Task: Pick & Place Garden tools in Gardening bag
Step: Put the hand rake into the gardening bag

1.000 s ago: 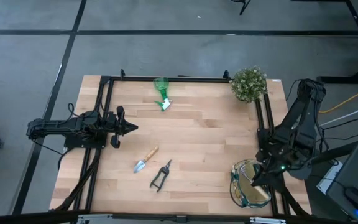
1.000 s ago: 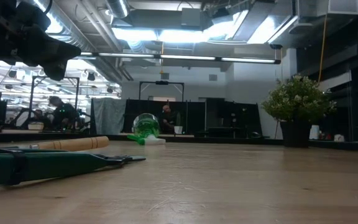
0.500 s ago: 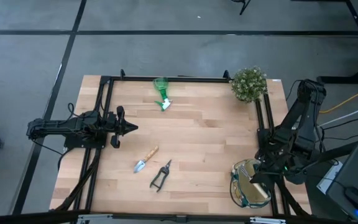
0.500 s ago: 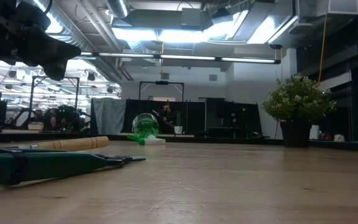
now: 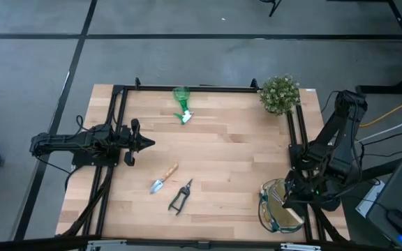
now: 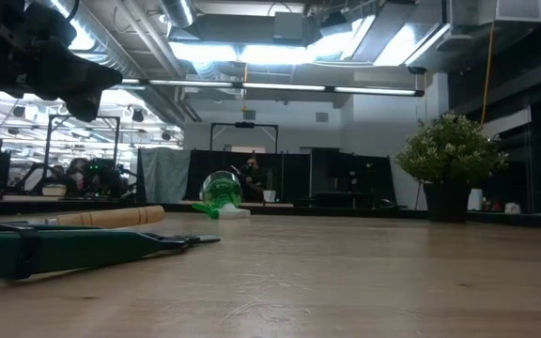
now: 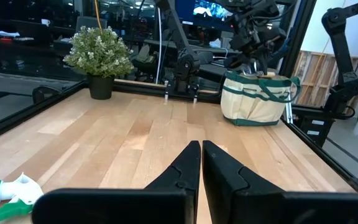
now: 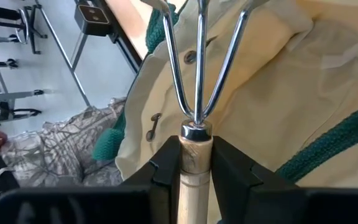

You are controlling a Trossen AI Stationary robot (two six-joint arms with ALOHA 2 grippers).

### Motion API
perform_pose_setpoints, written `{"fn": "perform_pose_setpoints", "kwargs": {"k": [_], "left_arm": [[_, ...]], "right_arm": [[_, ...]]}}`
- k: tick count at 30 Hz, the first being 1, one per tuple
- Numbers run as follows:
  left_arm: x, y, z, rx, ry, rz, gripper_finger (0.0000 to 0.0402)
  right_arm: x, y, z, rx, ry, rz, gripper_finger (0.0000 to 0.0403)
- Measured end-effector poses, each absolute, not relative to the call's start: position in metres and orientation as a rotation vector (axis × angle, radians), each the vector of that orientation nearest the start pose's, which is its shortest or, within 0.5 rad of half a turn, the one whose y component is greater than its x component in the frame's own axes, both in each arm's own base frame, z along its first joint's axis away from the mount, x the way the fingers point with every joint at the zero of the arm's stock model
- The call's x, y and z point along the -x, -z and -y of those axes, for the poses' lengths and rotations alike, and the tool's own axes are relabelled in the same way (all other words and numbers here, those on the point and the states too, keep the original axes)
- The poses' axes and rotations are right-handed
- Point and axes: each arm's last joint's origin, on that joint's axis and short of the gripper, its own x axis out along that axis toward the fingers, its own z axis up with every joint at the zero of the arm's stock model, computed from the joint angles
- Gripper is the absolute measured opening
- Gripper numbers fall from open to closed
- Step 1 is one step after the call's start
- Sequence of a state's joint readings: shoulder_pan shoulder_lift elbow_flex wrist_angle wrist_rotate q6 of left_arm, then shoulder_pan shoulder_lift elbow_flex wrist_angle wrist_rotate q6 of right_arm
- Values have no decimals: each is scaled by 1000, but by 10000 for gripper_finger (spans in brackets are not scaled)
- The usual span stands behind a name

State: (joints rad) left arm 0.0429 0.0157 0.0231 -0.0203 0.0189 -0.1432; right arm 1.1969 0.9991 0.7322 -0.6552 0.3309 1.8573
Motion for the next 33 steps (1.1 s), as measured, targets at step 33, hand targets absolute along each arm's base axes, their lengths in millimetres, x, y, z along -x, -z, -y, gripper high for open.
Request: {"fn": "perform_pose_setpoints", "kwargs": {"k": [33], "left_arm": [[-97, -168, -4, 144, -25, -11, 12]], "right_arm": [[-82, -243, -168, -1061, 103, -1100, 110]]}}
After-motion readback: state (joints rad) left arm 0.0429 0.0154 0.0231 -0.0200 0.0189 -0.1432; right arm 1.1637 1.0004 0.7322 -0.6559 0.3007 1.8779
